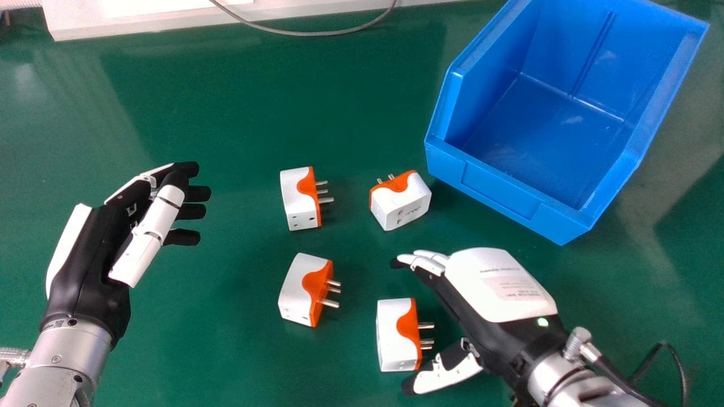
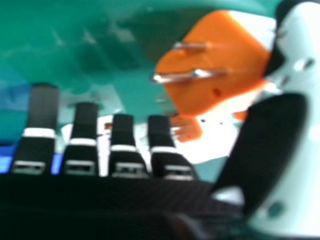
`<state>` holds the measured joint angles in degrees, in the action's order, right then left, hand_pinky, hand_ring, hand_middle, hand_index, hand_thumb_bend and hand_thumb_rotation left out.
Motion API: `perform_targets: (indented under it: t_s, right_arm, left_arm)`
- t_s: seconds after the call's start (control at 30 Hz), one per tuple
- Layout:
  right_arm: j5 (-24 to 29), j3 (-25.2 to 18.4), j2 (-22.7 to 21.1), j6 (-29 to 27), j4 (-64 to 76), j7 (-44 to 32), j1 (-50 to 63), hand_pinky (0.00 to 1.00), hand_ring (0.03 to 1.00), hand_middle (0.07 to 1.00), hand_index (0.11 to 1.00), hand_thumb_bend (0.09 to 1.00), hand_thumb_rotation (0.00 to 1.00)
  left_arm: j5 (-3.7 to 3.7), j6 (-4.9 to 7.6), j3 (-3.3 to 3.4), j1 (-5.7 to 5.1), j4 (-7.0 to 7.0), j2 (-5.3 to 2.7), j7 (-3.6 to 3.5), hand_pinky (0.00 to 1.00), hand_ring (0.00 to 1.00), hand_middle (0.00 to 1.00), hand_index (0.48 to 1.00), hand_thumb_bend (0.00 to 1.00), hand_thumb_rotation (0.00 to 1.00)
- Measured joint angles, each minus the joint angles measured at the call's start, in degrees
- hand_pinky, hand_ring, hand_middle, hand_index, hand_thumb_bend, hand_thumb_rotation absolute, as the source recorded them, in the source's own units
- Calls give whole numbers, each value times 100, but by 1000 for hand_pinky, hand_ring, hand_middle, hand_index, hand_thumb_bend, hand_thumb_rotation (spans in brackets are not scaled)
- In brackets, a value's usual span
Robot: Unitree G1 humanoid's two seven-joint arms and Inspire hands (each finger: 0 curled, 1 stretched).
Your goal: Pick all objects and put in blue box
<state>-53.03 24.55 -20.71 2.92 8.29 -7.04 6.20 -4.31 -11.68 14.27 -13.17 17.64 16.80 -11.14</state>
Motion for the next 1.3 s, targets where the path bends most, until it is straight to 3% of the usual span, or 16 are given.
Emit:
perform_targets:
  t_s: [0.57, 0.83, 1.3]
  right_arm:
    - [-355, 328, 192, 599, -157, -403, -516, 697, 811, 853, 807, 711, 256]
    - [-575, 484, 252, 821, -153, -459, -549, 702, 819, 858, 813, 708, 240]
    - [-608, 614, 237, 887, -88, -508, -550, 700, 810, 851, 804, 705, 211]
  left_arm:
    - [-31, -292, 3, 32, 206, 0, -11, 629, 721, 727, 778, 365, 758]
    - [-71, -499, 27, 51, 335, 0, -21, 629, 721, 727, 776, 363, 756]
    - [-127, -656, 37, 117, 365, 2, -22, 630, 720, 726, 773, 360, 754]
